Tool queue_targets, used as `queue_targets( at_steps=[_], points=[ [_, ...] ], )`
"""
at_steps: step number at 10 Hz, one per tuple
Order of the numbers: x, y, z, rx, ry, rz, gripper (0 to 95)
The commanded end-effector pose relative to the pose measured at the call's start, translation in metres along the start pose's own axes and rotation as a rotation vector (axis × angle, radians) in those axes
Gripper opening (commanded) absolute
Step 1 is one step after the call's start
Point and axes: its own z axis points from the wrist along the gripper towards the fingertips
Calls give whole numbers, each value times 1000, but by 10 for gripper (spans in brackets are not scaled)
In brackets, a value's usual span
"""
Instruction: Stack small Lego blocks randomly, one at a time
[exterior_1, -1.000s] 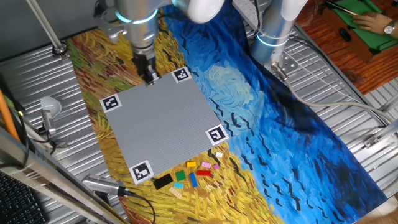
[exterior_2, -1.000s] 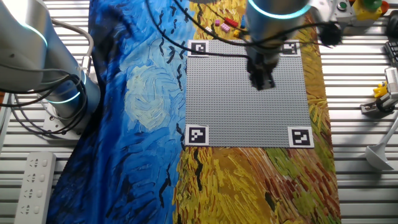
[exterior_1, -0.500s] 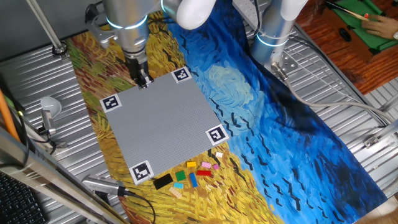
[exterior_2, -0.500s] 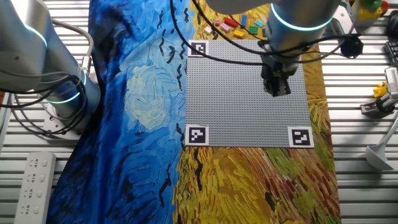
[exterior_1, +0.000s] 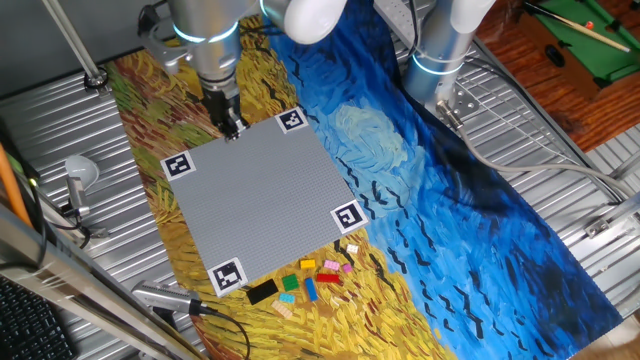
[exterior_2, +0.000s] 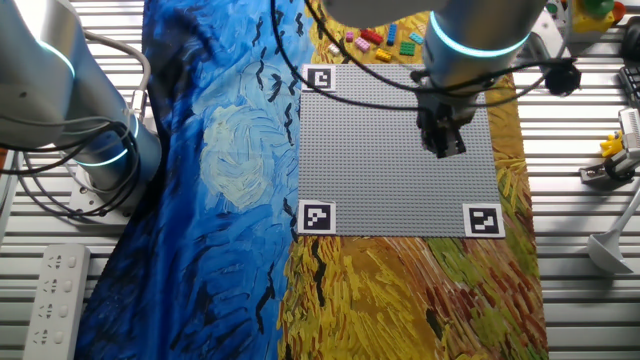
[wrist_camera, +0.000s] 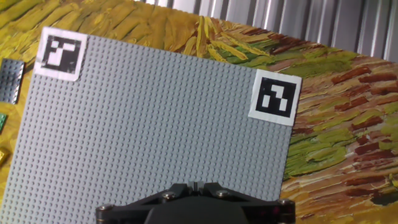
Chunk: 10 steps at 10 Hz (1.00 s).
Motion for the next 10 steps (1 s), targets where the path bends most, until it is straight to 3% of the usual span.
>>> queue_targets(
  at_steps=[1, 4, 5, 8, 10],
  points=[
    [-2, 0, 1, -4, 32, -88, 0],
    [-2, 0, 1, -8, 30, -67, 0],
    [-9, 7, 5, -22, 23, -67, 0],
    [-35, 55, 17, -14, 21, -18, 0],
    [-52, 95, 27, -8, 21, 65, 0]
  ],
)
